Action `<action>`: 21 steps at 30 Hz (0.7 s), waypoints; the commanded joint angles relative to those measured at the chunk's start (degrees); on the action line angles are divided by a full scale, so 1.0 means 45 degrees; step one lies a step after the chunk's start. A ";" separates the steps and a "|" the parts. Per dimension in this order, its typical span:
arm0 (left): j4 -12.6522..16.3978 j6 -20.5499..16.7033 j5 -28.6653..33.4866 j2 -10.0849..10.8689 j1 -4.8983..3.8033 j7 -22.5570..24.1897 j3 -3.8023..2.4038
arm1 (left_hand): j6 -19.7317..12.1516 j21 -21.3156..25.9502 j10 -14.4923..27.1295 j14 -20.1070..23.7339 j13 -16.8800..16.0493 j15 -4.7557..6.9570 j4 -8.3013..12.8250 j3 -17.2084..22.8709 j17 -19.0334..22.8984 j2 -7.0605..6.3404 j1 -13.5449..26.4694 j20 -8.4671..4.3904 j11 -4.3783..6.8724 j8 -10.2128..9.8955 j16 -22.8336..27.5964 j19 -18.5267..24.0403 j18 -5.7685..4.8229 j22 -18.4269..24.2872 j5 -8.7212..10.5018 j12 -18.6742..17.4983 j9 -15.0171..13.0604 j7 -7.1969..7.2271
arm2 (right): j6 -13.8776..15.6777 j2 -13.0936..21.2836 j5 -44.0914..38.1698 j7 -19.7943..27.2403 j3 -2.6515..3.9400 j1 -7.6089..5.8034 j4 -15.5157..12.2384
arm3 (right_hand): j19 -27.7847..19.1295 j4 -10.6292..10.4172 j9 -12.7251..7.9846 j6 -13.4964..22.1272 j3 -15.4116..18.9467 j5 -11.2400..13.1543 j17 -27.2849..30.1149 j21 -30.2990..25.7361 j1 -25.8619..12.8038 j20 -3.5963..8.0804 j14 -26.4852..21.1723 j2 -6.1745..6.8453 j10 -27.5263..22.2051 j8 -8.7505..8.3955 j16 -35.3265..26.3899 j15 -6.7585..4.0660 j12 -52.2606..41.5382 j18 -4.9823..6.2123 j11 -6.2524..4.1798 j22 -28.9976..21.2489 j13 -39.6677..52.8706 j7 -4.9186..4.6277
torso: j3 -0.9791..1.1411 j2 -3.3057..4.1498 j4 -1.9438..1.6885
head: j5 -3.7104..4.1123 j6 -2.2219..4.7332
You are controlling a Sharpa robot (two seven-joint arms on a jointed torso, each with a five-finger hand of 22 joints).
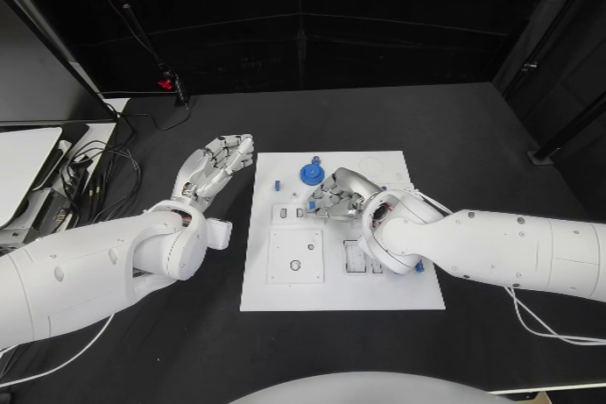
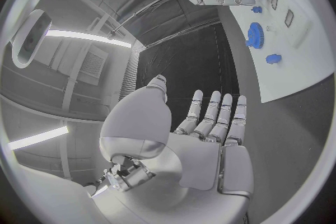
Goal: Assemble the parts on the task board
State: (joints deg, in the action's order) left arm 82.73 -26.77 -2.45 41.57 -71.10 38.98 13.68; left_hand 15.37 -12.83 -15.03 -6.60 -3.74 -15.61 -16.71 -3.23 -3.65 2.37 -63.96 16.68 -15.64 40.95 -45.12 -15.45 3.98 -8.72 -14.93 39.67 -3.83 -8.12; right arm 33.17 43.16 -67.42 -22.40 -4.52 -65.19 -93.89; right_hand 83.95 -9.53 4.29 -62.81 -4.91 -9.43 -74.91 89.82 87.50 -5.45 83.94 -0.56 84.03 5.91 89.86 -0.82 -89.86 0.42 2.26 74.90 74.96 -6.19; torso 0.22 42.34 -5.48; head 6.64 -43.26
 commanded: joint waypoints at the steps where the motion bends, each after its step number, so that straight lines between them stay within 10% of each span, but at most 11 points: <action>1: 0.0003 0.0067 -0.0070 -0.0017 -0.0016 0.3065 -0.0012 | -0.0099 -0.0053 -0.0088 -0.0099 -0.0002 0.0007 -0.0006 -0.0048 -0.0018 0.0159 -0.0007 0.0010 0.0032 -0.0059 -0.0054 0.0081 0.0059 -0.0013 -0.0056 0.0045 0.0003 -0.1999 | -0.0219 -0.0053 -0.0144 -0.0089 0.0009 0.0002 0.0026 | 0.1345 0.0070 0.0014 -0.0042 -0.0007 -0.0038 -0.3354 0.0040 -0.0114 -0.0073 0.1346 0.0013 0.1326 0.0036 0.0031 0.0066 -0.0031 -0.0094 0.0071 0.3355 0.3342 -0.0039 | 0.0003 -0.0001 0.0002 | 0.0007 -0.0018; 21: 0.0002 0.0066 -0.0070 -0.0003 -0.0016 0.3058 -0.0012 | -0.0099 -0.0055 -0.0088 -0.0098 -0.0002 0.0007 -0.0005 -0.0063 -0.0018 0.0178 -0.0019 0.0010 0.0032 -0.0058 -0.0058 0.0088 0.0058 -0.0012 -0.0064 0.0051 0.0003 -0.1999 | -0.0408 -0.0296 -0.0180 -0.0109 0.0010 0.0036 0.0202 | 0.1345 0.0070 0.0001 -0.0019 -0.0005 -0.0026 -0.3354 0.0040 -0.0136 -0.0078 0.1346 0.0013 0.1326 0.0005 0.0031 0.0070 -0.0031 -0.0094 0.0077 0.3355 0.3342 -0.0048 | -0.0005 -0.0003 0.0033 | -0.0157 -0.0101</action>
State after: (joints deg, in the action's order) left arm 82.69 -26.77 -2.45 41.60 -71.09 38.98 13.68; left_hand 15.37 -12.83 -15.03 -6.60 -3.74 -15.61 -16.71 -3.23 -3.65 2.60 -64.19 16.68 -15.64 40.94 -45.12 -15.45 3.98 -8.72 -14.93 39.67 -3.83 -8.12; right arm 32.02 41.90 -67.81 -22.80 -4.51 -64.98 -92.91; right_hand 83.95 -9.52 4.22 -62.63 -4.77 -9.30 -74.90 89.82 87.36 -5.45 83.94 -0.53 84.04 5.85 89.86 -0.82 -89.86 0.42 2.26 74.90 74.96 -6.45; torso 0.20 42.32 -5.40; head 5.98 -43.69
